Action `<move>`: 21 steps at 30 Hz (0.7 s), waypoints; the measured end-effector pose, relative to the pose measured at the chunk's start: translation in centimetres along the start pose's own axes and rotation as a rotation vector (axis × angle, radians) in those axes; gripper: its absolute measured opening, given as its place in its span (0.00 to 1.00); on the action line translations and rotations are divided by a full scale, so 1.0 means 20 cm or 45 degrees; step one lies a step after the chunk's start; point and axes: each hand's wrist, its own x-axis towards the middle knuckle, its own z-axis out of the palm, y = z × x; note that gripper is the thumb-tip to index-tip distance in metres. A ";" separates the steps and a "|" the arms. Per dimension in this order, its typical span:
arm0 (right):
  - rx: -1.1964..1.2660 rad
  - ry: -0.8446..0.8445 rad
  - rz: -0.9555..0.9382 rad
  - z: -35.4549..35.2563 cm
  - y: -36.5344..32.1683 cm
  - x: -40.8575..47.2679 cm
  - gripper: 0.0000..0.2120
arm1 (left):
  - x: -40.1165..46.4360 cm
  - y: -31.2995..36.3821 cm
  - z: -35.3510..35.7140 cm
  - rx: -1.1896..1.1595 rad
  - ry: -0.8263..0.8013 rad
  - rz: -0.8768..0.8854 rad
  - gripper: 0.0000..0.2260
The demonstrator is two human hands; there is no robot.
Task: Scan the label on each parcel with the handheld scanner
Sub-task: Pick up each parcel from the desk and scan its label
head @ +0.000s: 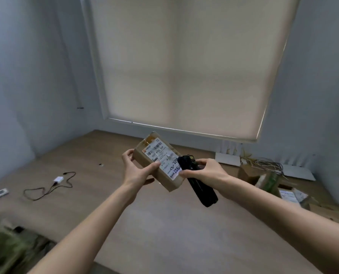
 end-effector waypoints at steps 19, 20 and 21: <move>0.150 -0.758 -0.340 2.52 -1.16 -0.20 0.20 | -0.79 0.04 -2.74 0.496 0.850 -0.257 0.33; 0.141 -0.797 -0.345 2.64 -1.19 -0.22 0.21 | -0.85 0.02 -2.85 0.484 0.885 -0.283 0.34; 0.134 -0.829 -0.346 2.75 -1.21 -0.24 0.21 | -0.89 -0.01 -2.94 0.469 0.915 -0.307 0.34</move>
